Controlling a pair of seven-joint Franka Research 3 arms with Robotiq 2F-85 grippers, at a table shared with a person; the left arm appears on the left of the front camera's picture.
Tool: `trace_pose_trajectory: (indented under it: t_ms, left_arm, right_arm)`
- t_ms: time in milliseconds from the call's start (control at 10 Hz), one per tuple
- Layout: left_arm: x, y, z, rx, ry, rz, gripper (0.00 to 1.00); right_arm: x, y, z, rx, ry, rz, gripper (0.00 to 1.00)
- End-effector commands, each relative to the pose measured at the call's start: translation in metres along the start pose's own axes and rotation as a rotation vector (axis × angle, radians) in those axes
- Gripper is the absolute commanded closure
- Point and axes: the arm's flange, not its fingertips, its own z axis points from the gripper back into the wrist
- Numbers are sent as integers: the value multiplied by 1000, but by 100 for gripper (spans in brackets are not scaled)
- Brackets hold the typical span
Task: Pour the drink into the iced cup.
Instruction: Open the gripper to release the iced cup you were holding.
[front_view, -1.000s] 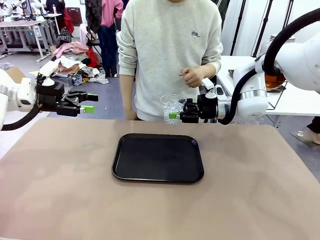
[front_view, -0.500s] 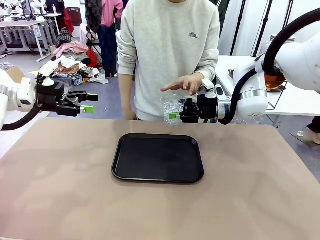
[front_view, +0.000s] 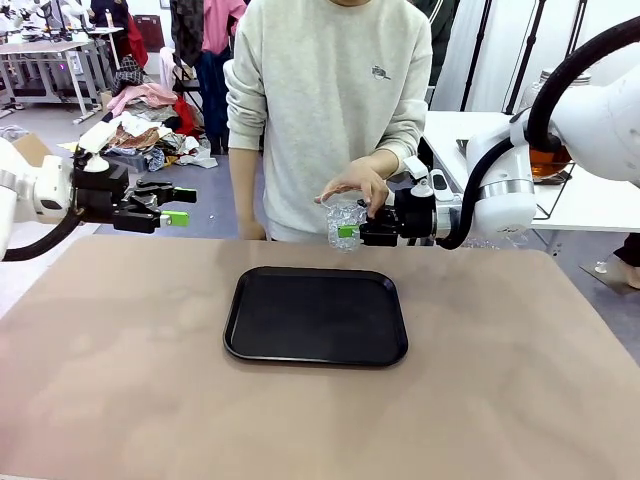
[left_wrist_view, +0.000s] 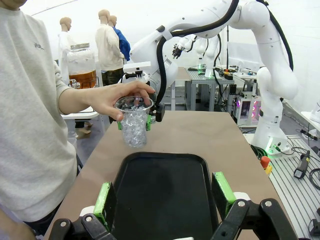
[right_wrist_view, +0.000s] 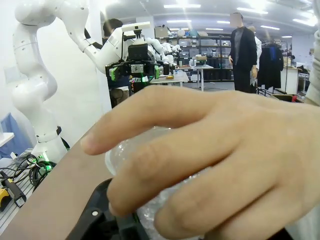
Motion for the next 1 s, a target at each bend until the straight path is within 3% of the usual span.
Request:
trace_pose_trajectory:
  t_ms: [0,900]
  left_arm:
    - [2,-1,0,1,1,-4,0]
    - [2,-1,0,1,1,-4,0]
  right_arm:
    - [4,0,0,0,-3,6,35]
    - [4,0,0,0,-3,6,35]
